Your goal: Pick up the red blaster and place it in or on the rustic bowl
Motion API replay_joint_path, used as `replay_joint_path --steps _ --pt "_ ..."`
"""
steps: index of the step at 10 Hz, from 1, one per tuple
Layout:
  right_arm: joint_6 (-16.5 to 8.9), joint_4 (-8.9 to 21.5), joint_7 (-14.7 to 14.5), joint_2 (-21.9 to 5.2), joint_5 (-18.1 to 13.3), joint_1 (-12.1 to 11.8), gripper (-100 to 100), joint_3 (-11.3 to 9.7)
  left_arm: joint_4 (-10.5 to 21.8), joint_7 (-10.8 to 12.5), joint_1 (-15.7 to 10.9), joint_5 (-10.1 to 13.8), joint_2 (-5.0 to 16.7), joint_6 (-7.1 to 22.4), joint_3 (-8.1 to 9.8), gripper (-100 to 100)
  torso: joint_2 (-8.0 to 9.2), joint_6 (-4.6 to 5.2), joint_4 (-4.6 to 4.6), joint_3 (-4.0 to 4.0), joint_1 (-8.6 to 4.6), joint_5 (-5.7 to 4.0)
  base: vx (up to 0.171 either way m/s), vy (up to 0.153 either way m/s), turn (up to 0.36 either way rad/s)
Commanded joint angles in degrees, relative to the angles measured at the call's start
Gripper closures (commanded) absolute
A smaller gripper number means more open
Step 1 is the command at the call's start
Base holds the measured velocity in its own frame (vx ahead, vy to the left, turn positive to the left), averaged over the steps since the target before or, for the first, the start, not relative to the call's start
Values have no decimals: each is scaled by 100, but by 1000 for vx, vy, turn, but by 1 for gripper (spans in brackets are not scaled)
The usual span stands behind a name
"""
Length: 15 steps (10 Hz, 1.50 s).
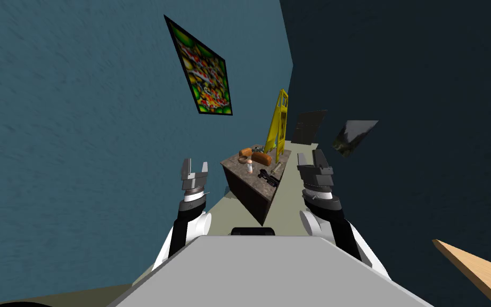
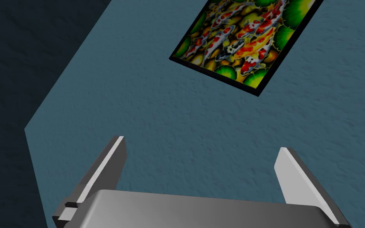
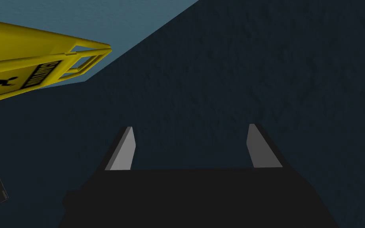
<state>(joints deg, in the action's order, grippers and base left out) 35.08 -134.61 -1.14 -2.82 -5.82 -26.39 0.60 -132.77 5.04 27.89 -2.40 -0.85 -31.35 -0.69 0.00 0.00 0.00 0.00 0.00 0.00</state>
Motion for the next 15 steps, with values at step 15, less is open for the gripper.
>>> replay_joint_path --steps 15 --pt "224 -160 210 -2477 -61 -981 -100 -605 0 0 0 0 -1 0 -1 0 9 0 2 5 40 11 -27 124 51"
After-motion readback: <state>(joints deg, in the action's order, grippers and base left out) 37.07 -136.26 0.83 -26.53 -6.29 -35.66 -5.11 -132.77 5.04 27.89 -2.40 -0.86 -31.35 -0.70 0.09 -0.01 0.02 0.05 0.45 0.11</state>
